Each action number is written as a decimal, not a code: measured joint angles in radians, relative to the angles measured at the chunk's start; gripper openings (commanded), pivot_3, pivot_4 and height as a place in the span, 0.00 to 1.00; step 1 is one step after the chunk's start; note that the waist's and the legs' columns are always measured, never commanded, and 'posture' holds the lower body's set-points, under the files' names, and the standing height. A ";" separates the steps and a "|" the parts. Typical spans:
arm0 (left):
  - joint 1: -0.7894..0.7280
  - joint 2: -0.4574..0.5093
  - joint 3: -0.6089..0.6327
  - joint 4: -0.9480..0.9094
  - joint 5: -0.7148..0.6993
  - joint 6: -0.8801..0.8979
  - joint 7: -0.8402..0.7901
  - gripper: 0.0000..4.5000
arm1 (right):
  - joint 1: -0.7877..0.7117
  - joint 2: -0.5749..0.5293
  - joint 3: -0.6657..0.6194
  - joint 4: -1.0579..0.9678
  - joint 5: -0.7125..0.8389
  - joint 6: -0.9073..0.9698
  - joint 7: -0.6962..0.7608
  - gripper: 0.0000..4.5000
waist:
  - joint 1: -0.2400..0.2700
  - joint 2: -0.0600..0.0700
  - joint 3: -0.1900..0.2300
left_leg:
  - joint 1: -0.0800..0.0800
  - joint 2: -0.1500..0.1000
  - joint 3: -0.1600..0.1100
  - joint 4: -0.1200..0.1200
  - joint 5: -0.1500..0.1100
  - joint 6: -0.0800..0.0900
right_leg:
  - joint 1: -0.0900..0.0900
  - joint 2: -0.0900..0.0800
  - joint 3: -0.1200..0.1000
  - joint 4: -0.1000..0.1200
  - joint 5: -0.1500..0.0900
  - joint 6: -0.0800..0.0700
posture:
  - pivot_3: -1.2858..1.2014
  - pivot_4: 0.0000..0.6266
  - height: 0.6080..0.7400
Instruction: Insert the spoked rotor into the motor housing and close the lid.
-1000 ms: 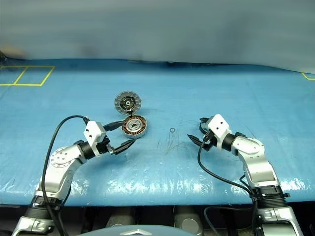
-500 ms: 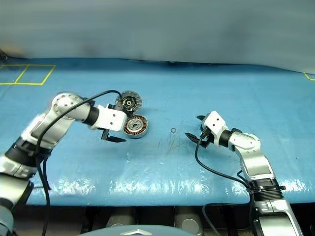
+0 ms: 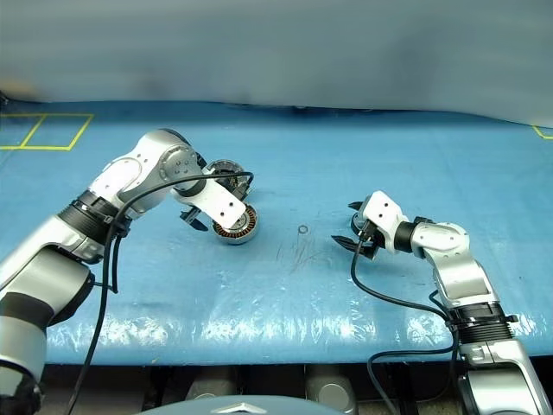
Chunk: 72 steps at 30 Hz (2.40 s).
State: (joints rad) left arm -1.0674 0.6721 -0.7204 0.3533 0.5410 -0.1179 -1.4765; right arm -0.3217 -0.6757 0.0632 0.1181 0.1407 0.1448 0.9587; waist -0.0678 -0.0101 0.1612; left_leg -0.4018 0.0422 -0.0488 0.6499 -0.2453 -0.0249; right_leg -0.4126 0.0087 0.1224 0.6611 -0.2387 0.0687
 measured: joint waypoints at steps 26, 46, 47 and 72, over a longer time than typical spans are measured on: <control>0.063 -0.038 -0.002 0.020 0.068 -0.041 -0.033 1.00 | -0.004 -0.015 0.015 -0.059 -0.010 0.057 0.019 0.99 | 0.001 0.000 0.000 | 0.002 0.000 0.000 0.010 0.000 0.000 | 0.004 0.000 0.000 0.006 0.000 0.004 | 0.52 0.24 1.00; 0.096 -0.066 -0.007 0.031 0.119 -0.089 -0.006 0.91 | 0.000 -0.015 0.015 -0.061 -0.009 0.057 0.014 1.00 | 0.001 0.000 0.000 | 0.001 0.000 0.000 0.011 -0.001 0.001 | 0.004 0.000 0.000 0.006 0.001 0.003 | 0.52 0.24 1.00; 0.096 -0.072 -0.005 0.040 0.120 -0.095 0.003 0.87 | 0.001 -0.015 0.015 -0.062 -0.009 0.058 0.012 1.00 | 0.001 0.000 0.000 | 0.001 0.000 0.000 0.011 -0.001 0.002 | 0.004 0.000 0.000 0.006 0.001 0.003 | 0.52 0.24 1.00; 0.172 -0.123 0.020 -0.101 0.065 -0.175 -0.023 0.48 | 0.148 0.041 -0.035 -0.134 0.005 0.031 -0.128 1.00 | 0.007 0.004 -0.002 | 0.007 -0.001 -0.001 0.012 -0.004 0.006 | 0.013 0.000 0.000 0.003 0.000 0.003 | 0.52 0.24 1.00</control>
State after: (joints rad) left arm -0.8957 0.5490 -0.7003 0.2524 0.6056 -0.2933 -1.4994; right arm -0.1736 -0.6347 0.0284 -0.0159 0.1457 0.1757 0.8308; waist -0.0609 -0.0059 0.1588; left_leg -0.3944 0.0415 -0.0495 0.6615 -0.2489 -0.0186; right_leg -0.3998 0.0083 0.1225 0.6636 -0.2383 0.0720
